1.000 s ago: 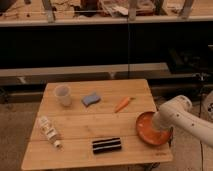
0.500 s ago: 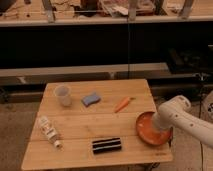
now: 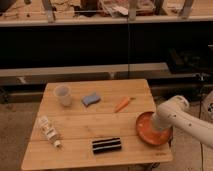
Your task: Push the ceramic bowl across the table
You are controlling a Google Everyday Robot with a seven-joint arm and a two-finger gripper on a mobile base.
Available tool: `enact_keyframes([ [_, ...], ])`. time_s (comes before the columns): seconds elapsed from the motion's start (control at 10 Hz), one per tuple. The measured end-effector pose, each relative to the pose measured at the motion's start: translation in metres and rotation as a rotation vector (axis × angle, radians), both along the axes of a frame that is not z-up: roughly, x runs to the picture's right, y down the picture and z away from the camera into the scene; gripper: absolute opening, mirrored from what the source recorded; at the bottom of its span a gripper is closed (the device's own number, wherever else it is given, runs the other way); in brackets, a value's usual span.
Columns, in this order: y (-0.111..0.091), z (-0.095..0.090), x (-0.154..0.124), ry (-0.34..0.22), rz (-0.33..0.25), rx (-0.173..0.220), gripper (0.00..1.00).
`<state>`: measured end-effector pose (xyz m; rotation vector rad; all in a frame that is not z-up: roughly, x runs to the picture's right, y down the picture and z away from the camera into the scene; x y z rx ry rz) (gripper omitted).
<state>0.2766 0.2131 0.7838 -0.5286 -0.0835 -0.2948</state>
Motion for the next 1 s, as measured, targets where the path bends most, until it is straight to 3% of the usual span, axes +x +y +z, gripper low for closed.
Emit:
enact_keyframes([
  [1.0,0.002,0.0048,-0.0076,-0.014,-0.049,-0.012,0.19],
])
